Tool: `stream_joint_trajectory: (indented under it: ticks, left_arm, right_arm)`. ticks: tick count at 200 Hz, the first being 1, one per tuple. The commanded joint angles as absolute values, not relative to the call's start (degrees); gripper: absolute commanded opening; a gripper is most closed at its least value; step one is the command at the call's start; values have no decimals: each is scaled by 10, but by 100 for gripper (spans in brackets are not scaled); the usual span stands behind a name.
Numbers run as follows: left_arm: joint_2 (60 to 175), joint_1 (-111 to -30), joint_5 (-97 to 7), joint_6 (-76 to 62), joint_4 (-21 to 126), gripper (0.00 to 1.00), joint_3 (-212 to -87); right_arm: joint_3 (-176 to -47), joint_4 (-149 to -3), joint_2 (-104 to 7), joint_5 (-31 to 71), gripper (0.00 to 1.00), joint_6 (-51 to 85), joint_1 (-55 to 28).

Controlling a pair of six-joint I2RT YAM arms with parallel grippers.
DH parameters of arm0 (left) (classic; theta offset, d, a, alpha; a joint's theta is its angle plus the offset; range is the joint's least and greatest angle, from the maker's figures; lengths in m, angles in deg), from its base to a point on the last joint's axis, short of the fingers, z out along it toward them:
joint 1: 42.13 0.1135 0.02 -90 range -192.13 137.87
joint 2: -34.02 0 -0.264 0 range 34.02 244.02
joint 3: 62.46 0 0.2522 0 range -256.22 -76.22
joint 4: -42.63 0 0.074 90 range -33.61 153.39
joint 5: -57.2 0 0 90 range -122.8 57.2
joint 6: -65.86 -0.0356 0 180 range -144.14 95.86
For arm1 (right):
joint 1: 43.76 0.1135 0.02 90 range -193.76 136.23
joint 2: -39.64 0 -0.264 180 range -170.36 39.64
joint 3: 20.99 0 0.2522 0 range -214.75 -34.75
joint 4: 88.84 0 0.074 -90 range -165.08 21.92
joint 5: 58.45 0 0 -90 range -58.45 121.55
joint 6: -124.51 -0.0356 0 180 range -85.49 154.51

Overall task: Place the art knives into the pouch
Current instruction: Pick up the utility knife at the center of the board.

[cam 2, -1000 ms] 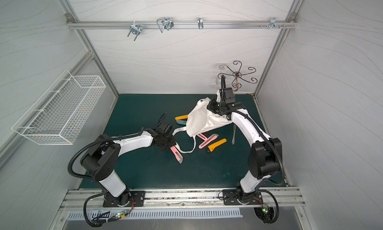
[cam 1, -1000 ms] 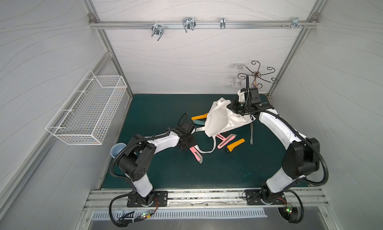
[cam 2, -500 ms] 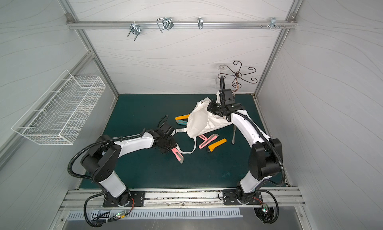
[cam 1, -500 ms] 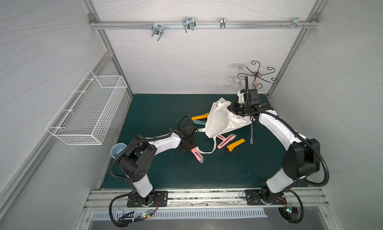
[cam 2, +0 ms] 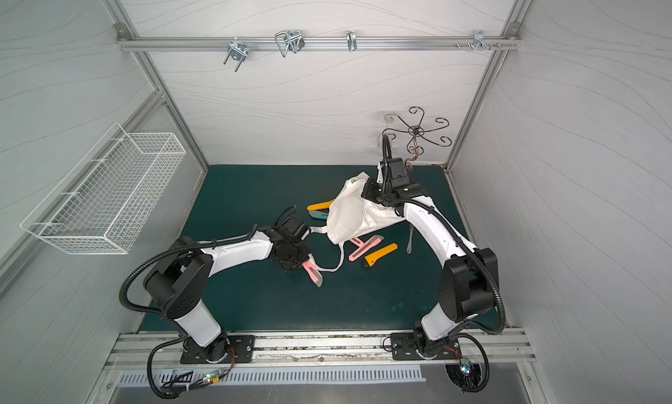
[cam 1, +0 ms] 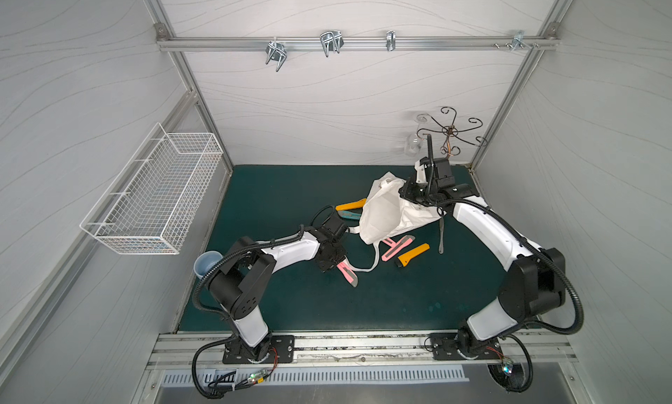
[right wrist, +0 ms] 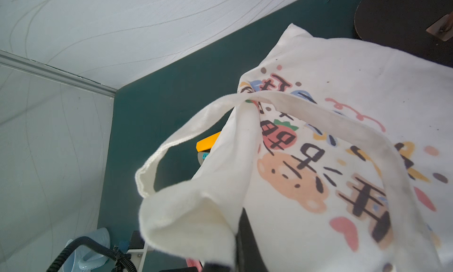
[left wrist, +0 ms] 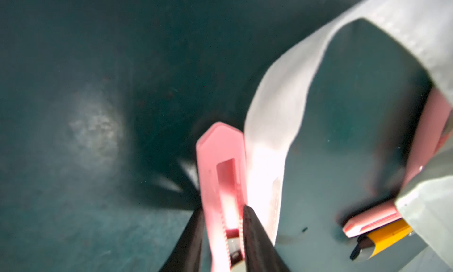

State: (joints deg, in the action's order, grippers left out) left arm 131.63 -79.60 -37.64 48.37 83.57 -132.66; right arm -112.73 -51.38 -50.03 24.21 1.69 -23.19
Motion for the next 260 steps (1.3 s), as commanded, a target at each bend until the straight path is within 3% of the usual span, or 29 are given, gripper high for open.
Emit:
stream_joint_trajectory:
  ticks: [1, 92, 160, 217, 260]
  left_arm:
    - [1338, -799, -384, 519, 897, 29, -1367]
    - [1383, -799, -388, 550, 928, 39, -1401]
    - [1378, -798, -373, 544, 940, 39, -1421]
    - [1414, -798, -388, 532, 920, 31, -1425]
    - [1416, -798, -391, 529, 918, 34, -1419]
  right_arm:
    - [-1124, -507, -474, 255, 0, 27, -228]
    - [-1113, -496, -451, 275, 0, 55, -224]
    - [-1116, -498, -456, 266, 0, 59, -224]
    - [-1111, -499, -451, 262, 0, 61, -224]
    - [-1111, -499, -451, 263, 0, 66, -224]
